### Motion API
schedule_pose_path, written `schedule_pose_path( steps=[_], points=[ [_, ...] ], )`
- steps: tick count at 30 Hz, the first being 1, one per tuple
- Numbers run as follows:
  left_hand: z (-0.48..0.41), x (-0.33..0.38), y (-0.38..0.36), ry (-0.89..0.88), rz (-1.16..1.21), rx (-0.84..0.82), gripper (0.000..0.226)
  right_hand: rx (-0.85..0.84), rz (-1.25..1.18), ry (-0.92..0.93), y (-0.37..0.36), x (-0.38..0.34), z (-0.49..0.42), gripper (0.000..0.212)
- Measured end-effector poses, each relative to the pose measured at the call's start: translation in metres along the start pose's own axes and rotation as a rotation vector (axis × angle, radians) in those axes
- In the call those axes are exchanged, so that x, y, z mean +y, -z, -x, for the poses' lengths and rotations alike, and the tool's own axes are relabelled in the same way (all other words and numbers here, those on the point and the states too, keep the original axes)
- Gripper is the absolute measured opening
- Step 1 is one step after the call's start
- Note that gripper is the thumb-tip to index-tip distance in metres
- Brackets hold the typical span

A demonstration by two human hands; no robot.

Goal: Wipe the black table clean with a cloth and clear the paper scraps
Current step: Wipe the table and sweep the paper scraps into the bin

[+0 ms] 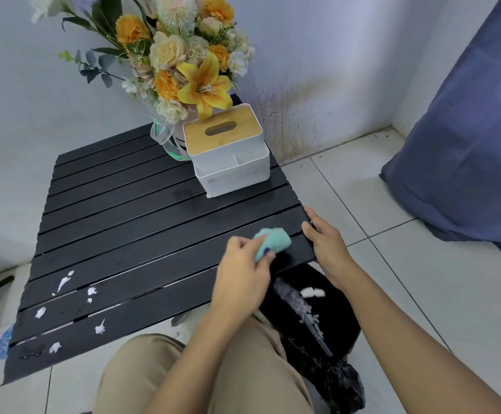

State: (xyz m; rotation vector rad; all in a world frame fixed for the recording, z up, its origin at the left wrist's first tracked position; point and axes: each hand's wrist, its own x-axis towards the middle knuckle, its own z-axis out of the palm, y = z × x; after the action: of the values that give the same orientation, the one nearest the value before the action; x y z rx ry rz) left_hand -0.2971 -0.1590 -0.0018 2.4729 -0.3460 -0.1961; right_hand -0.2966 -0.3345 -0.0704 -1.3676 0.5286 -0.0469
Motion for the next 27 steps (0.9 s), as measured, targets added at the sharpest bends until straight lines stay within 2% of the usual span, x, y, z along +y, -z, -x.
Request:
schedule_pose_path(
  steps=[3, 6, 9, 11, 13, 15, 17, 19, 20, 23, 25, 27],
  points=[
    [-0.029, -0.013, 0.006, 0.04, -0.034, 0.101, 0.03, -0.023, -0.1, -0.064, 0.0, 0.0, -0.002, 0.044],
    [-0.032, -0.011, -0.015, 0.066, -0.171, 0.113, 0.037, -0.039, -0.135, -0.09, 0.0, -0.003, -0.002, 0.043],
    [-0.006, 0.003, -0.038, -0.09, -0.24, 0.135, 0.04, -0.018, -0.124, -0.091, 0.001, -0.002, -0.004, 0.044],
    [0.014, 0.006, -0.039, -0.226, -0.199, 0.026, 0.04, 0.001, -0.099, -0.08, 0.001, 0.0, -0.005, 0.044],
    [0.022, 0.005, -0.026, -0.249, -0.102, -0.134, 0.038, 0.006, -0.054, -0.055, 0.002, 0.001, -0.006, 0.047],
    [0.026, 0.002, -0.003, -0.071, 0.214, -0.228, 0.03, -0.006, -0.013, -0.043, -0.002, -0.002, -0.002, 0.048],
    [0.027, 0.001, 0.018, 0.25, 0.734, -0.31, 0.021, 0.004, 0.042, -0.047, -0.001, -0.008, 0.001, 0.046],
    [0.03, -0.01, 0.037, 0.49, 1.16, -0.371, 0.028, 0.006, 0.116, -0.029, -0.003, -0.012, 0.007, 0.045],
    [0.032, -0.018, 0.044, 0.563, 1.299, -0.383, 0.035, 0.012, 0.159, -0.011, -0.005, -0.015, 0.01, 0.045],
    [0.043, -0.037, 0.062, 0.589, 1.478, -0.358, 0.051, 0.091, 0.354, 0.034, -0.012, -0.023, 0.02, 0.042],
    [0.05, -0.045, 0.072, 0.599, 1.51, -0.303, 0.046, 0.203, 0.551, 0.077, -0.02, -0.029, 0.025, 0.039],
    [0.057, -0.059, 0.081, 0.615, 1.566, -0.246, 0.039, 0.287, 0.763, 0.22, -0.035, -0.032, 0.027, 0.037]
  ],
)
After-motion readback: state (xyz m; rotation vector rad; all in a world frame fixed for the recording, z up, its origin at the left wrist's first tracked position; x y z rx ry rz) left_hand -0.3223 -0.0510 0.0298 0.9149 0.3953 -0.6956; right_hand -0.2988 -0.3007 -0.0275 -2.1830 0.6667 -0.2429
